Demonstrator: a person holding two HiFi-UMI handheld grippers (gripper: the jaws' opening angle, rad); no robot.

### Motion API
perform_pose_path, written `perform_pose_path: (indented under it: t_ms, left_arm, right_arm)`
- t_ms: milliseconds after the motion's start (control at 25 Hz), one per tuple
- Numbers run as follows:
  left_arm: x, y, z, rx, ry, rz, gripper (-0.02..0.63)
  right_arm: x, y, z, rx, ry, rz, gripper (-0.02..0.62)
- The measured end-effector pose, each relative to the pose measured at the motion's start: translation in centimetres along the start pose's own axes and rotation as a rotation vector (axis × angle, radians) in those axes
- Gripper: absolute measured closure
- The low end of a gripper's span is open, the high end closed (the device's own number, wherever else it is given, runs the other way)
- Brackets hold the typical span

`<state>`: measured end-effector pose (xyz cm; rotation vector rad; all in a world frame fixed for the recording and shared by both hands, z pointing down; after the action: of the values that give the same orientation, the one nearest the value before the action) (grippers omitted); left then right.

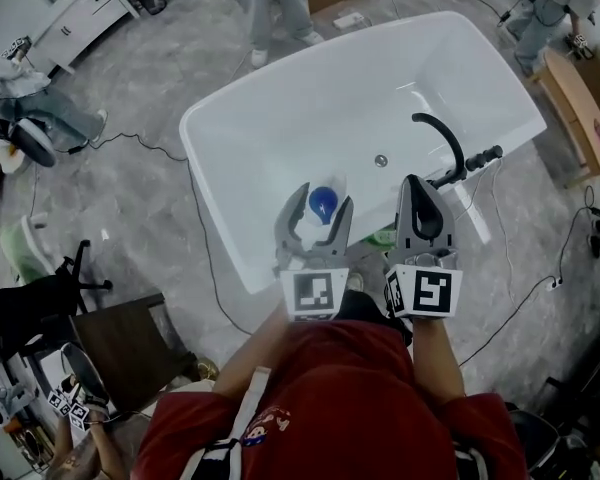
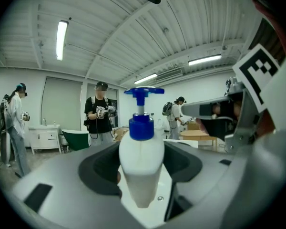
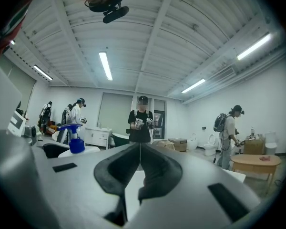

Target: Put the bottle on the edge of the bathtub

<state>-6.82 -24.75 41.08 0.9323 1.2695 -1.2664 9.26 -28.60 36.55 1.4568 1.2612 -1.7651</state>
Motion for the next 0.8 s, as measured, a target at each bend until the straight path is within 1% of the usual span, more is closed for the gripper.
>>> perform_pose_path:
  t_ms: [120,280,440,600,720,800]
  left_arm:
    - [-1.4,-0.7,0.1,-0.017,-0.035,0.028,0.334]
    - [-3.3,-1.9,-0.4,-0.044,-0.059,0.029,0.334]
    - [-5.0,-1.6,0.9,-0.095,-0.073,-0.009,0.334]
    - [-7.4,-1.6,1.1,-0.145,-0.117,0.018,0.334]
    - [-9.1,-1.8,1.3,-0.179,-0.136,0.060,0.334]
    - [-10.0,-1.7,1.4,-0.188,-0.163,0.061,0.334]
  right_arm:
    - [-0.1,-0.3,-0.1,-0.005,-0.012,-0.011,0.583]
    - [0.2,-1.2,-0.6,-0.021,-0.028,-0.029,0.583]
    - [0.1,-0.1,-0.2,-0.035,-0.045,-0.050,0.583]
    - [0.3,-0.1,-0.7,-0.055,-0.061,-0.080,0.583]
    - [0.2,0.0,-1.2,-0.069,-0.079,-0.094,0.583]
    - [0.2,0.1,-1.5,-0.077,-0.092,-0.107,0.583]
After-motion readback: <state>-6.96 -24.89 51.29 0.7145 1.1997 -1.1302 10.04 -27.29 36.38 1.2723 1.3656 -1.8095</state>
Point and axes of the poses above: the fingertips, and each gripper's own axes: z forward along the fingers, y to its right, x out of its top, the point moved 8 cm from there along -z, backward along the fingers, and after that the axes turned 14 degrees about -z, right-handed, at the moved point
